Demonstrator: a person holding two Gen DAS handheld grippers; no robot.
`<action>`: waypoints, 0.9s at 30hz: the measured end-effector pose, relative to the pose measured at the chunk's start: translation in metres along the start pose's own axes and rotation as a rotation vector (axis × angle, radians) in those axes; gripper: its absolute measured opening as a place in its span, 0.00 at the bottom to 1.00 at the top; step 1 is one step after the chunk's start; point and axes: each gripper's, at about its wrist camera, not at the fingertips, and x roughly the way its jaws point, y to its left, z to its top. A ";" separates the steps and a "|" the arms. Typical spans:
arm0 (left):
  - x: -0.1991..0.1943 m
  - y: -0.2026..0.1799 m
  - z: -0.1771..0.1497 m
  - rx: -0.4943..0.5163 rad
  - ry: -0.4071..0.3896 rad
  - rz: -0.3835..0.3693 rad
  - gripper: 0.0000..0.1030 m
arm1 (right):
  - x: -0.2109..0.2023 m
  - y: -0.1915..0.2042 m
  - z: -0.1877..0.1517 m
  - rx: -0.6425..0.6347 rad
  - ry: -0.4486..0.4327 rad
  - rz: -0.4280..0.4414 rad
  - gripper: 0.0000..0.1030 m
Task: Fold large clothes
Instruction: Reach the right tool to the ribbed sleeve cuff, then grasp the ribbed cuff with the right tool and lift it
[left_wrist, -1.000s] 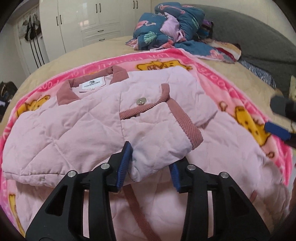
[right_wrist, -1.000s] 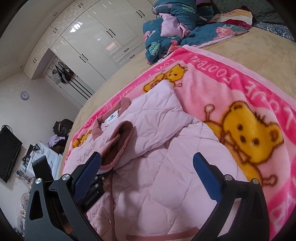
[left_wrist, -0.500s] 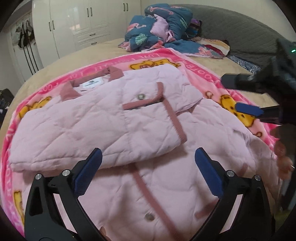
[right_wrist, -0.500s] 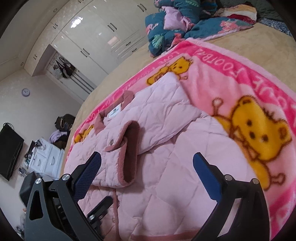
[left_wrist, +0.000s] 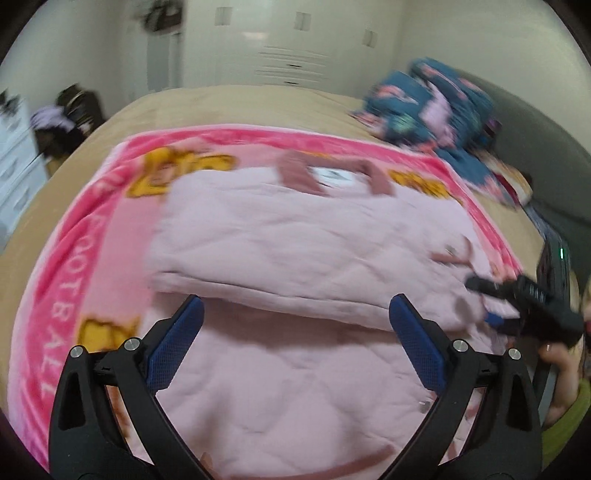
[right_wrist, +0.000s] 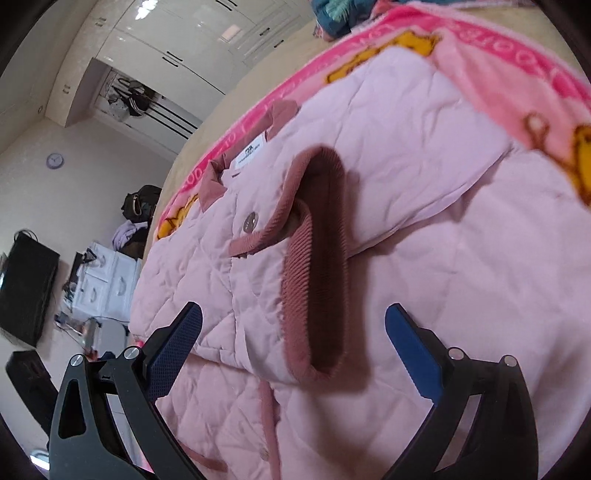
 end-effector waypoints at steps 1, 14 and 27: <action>-0.002 0.012 0.003 -0.024 -0.008 0.014 0.91 | 0.002 0.001 -0.001 -0.004 -0.006 -0.003 0.96; -0.016 0.097 0.025 -0.219 -0.041 0.074 0.91 | -0.002 0.023 -0.001 -0.180 -0.072 0.055 0.18; 0.005 0.102 0.060 -0.273 -0.047 0.011 0.91 | -0.077 0.122 0.077 -0.644 -0.303 -0.010 0.16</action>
